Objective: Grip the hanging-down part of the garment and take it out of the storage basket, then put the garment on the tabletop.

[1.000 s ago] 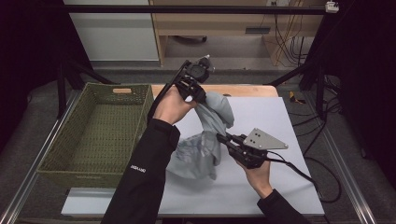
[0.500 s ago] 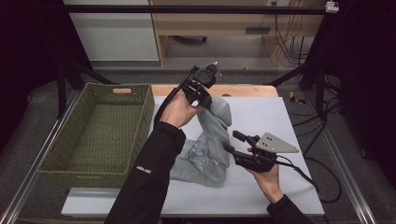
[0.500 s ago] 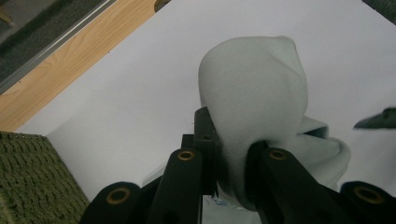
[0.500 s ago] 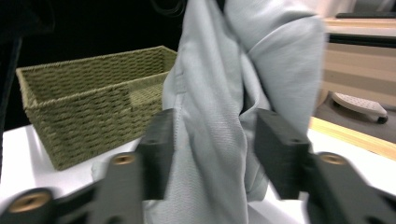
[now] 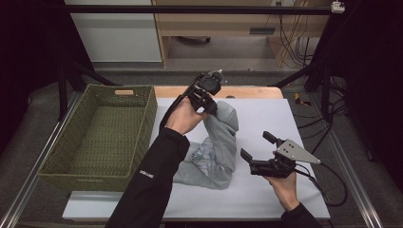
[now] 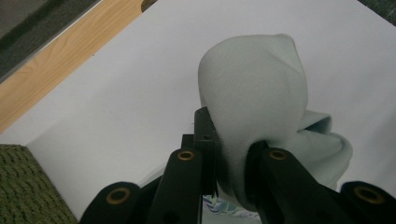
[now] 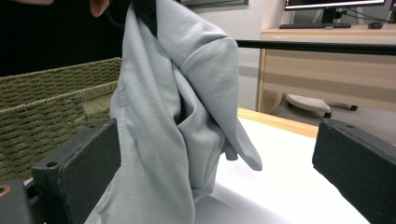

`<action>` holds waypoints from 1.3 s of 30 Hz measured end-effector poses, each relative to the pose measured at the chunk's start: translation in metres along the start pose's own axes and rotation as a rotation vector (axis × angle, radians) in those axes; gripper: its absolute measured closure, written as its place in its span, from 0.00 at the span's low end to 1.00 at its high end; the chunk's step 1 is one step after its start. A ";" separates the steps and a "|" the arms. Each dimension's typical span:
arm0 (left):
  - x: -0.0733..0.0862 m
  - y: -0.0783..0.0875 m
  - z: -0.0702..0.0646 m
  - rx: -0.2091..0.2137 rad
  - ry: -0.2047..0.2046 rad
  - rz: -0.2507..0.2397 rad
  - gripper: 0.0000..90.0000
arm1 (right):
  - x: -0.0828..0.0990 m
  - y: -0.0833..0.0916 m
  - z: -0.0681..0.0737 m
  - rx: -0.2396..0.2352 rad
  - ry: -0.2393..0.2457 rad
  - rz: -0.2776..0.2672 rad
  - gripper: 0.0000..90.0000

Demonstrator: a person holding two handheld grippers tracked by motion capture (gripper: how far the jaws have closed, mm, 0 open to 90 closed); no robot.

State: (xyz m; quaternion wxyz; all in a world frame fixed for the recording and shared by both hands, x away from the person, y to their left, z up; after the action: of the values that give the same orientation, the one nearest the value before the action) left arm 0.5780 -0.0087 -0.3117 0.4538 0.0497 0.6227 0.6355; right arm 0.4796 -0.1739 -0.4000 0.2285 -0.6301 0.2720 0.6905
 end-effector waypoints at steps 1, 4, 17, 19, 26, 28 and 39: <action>0.001 -0.001 -0.001 -0.001 -0.002 -0.002 0.91 | 0.001 0.001 -0.001 -0.001 -0.012 -0.003 0.02; 0.002 -0.004 -0.003 0.009 0.001 -0.005 0.91 | 0.007 0.010 -0.006 0.004 -0.006 0.020 0.01; 0.018 -0.033 -0.024 0.042 -0.034 -0.028 0.90 | 0.021 0.023 -0.017 0.009 -0.025 0.031 0.01; 0.023 -0.039 -0.029 0.045 -0.044 -0.036 0.90 | 0.021 0.025 -0.017 0.011 -0.028 0.023 0.01; 0.034 -0.060 -0.036 0.062 -0.053 -0.016 0.83 | 0.025 0.029 -0.020 0.018 -0.040 0.035 0.01; 0.035 -0.061 -0.036 0.073 -0.058 -0.017 0.74 | 0.025 0.030 -0.021 0.017 -0.043 0.033 0.01; 0.028 -0.018 -0.025 0.083 0.031 -0.280 0.28 | 0.022 0.033 -0.022 0.008 -0.045 0.019 0.01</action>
State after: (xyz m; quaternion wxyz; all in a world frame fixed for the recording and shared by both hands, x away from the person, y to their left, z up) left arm 0.5555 -0.0131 -0.3463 0.5260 -0.0287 0.6563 0.5401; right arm 0.4718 -0.2138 -0.4202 0.2306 -0.6109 0.2757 0.7054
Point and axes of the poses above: each handheld gripper's, and its own axes: y roughly backward along the jaws, x roughly out of its underside, z roughly to its left, the point moved 7 cm from there along -y, roughly forward along the jaws, and after that the axes turned 11 degrees about -x, right-handed, at the moved point
